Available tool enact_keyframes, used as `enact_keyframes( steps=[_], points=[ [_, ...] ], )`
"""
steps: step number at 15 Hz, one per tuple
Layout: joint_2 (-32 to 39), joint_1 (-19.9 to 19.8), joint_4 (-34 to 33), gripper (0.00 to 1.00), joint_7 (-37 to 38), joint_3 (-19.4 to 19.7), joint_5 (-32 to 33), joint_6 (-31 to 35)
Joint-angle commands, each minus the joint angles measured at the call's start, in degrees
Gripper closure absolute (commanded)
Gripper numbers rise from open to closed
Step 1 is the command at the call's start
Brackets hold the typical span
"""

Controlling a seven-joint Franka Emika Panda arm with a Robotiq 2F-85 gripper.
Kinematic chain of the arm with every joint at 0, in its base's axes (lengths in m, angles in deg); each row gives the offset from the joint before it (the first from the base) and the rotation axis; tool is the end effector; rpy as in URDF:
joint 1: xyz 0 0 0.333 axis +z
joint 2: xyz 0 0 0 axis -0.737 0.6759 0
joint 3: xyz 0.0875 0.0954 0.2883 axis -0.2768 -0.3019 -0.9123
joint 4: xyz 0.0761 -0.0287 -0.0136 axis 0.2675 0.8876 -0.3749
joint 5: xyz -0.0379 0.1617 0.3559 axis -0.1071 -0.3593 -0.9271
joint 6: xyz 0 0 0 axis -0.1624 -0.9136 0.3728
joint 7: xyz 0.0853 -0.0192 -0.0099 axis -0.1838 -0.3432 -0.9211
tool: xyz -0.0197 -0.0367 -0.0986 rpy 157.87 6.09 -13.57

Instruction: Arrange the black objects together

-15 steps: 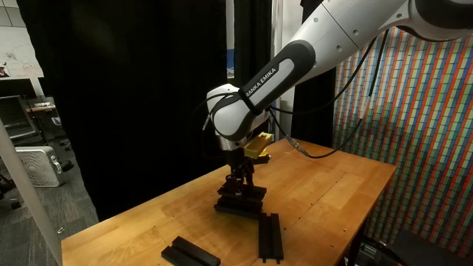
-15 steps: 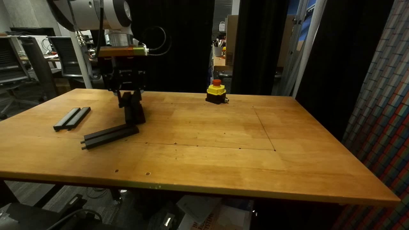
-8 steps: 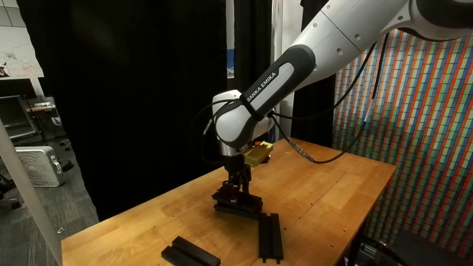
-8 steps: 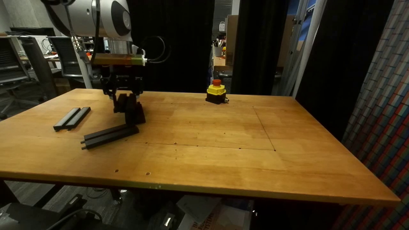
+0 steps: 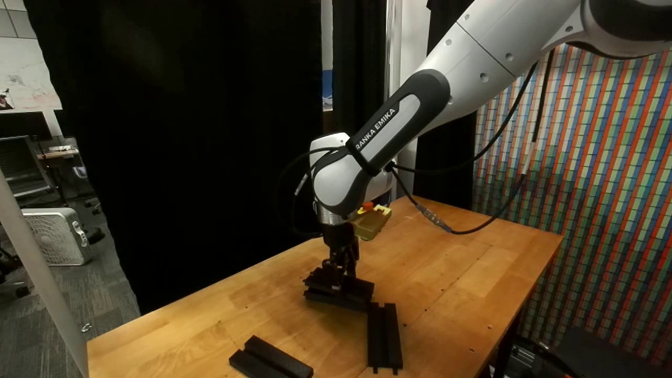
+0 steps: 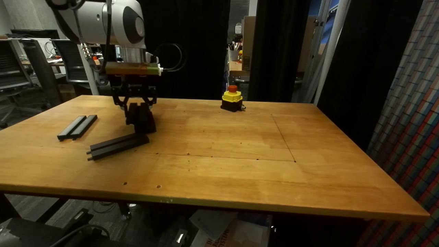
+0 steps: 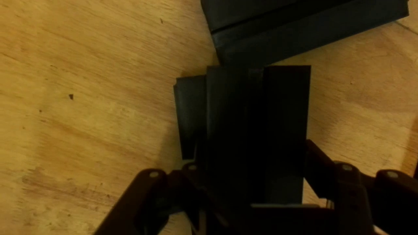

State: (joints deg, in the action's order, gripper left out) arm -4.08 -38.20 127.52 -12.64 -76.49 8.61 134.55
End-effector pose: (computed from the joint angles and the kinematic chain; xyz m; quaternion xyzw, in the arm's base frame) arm 0.5488 0.1914 0.2609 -0.9583 -0.2790 0.0612 0.0114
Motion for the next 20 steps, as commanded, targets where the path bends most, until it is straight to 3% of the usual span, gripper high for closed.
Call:
enact_keyframes(
  steps=[1, 10, 20],
  points=[
    [-1.1, -1.0, 1.2, 0.55, -3.1, -0.7, -0.9, 1.7],
    [0.0, -0.9, 0.5, 0.55, -7.3, -0.6, 0.3, 2.5],
    [1.7, -0.2, -0.6, 0.55, -6.0, 0.3, 4.2, 3.9]
  ],
)
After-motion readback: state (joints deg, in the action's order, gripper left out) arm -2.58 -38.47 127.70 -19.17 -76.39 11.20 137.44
